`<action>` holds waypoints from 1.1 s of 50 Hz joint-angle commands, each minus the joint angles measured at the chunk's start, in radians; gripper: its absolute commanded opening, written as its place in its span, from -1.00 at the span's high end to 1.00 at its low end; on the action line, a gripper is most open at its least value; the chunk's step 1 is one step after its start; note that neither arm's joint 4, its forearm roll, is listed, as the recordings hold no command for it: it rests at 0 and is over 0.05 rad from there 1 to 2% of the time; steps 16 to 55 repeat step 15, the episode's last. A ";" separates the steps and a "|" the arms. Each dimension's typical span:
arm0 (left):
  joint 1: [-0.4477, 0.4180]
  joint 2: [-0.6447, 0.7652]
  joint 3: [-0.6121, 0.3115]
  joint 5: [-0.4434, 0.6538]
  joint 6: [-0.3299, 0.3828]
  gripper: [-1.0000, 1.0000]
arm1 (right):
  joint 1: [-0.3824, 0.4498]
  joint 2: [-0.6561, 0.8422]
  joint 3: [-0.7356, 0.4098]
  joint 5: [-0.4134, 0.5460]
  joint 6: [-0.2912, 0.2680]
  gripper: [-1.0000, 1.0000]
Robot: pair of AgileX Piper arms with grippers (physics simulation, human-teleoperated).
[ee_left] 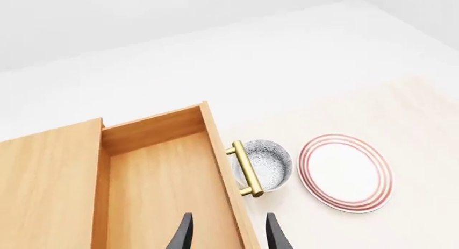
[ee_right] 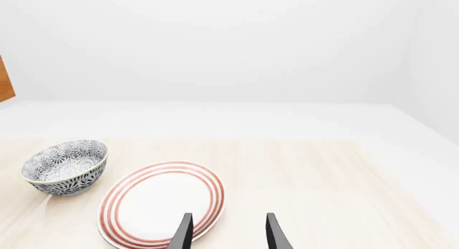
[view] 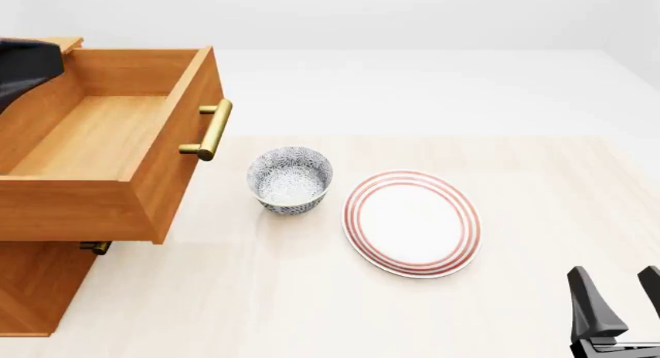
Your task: Open the top drawer of the cabinet.
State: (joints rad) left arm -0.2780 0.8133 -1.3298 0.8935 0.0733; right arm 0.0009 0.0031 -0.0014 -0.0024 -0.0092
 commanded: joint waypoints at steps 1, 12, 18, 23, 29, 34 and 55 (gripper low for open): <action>0.009 -0.034 -0.017 -0.012 -0.002 -1.00 | 0.000 0.000 0.000 0.000 0.000 -1.00; 0.015 -0.060 -0.056 -0.008 0.005 -1.00 | 0.000 0.000 0.000 0.000 0.000 -1.00; 0.010 -0.066 -0.071 -0.008 0.010 -1.00 | 0.000 0.000 0.000 0.000 0.000 -1.00; 0.010 -0.066 -0.071 -0.008 0.010 -1.00 | 0.000 0.000 0.000 0.000 0.000 -1.00; 0.010 -0.066 -0.071 -0.008 0.010 -1.00 | 0.000 0.000 0.000 0.000 0.000 -1.00; 0.010 -0.066 -0.071 -0.008 0.010 -1.00 | 0.000 0.000 0.000 0.000 0.000 -1.00; 0.010 -0.066 -0.071 -0.008 0.010 -1.00 | 0.000 0.000 0.000 0.000 0.000 -1.00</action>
